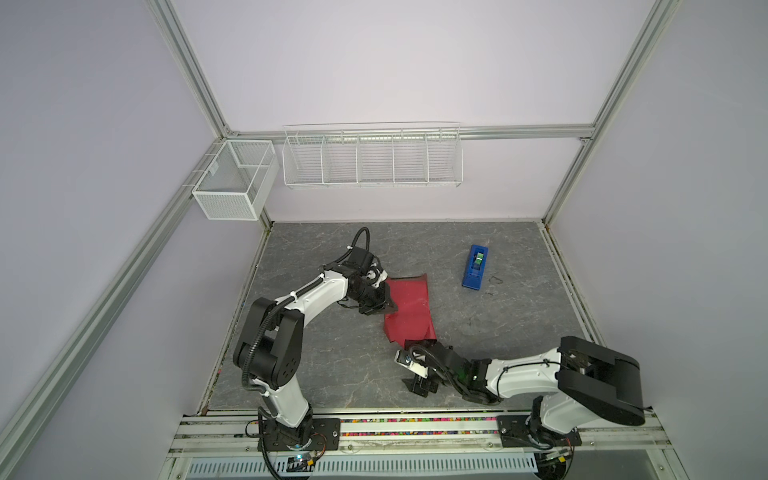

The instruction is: Wrap the gift box in paper

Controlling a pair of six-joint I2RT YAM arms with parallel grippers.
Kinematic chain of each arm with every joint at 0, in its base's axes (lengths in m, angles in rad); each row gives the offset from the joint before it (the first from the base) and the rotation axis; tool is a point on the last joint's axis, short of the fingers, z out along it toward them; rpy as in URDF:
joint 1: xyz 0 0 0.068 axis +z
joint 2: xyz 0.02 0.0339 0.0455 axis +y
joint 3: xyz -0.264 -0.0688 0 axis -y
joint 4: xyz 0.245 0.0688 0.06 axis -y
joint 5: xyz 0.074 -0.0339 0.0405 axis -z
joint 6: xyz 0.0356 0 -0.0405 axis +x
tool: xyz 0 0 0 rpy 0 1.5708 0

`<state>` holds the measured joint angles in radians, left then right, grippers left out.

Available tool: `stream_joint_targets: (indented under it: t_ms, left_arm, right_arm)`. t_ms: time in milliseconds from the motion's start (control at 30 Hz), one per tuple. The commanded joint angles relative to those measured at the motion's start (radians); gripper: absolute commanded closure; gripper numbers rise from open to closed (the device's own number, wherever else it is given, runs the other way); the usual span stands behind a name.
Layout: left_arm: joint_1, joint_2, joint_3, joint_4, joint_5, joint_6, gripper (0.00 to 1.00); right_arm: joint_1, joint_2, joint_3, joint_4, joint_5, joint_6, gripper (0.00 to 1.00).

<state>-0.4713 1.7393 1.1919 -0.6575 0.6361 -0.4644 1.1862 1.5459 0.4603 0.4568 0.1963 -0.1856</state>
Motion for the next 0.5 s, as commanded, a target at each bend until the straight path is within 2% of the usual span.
stream_joint_targets:
  t_ms: [0,300,467]
  left_arm:
    - [-0.001,0.014,-0.009,-0.042,-0.071,0.013,0.86]
    - [-0.002,0.007,-0.008,-0.05,-0.078,0.012,0.86]
    - [-0.001,0.006,-0.005,-0.054,-0.084,0.013,0.86]
  right_arm:
    - [-0.016,0.07,0.013,0.084,0.08,0.011,0.09]
    - [-0.064,0.233,0.121,0.145,0.023,0.004,0.11]
    - [-0.061,0.218,0.142,0.079,-0.112,-0.039,0.08]
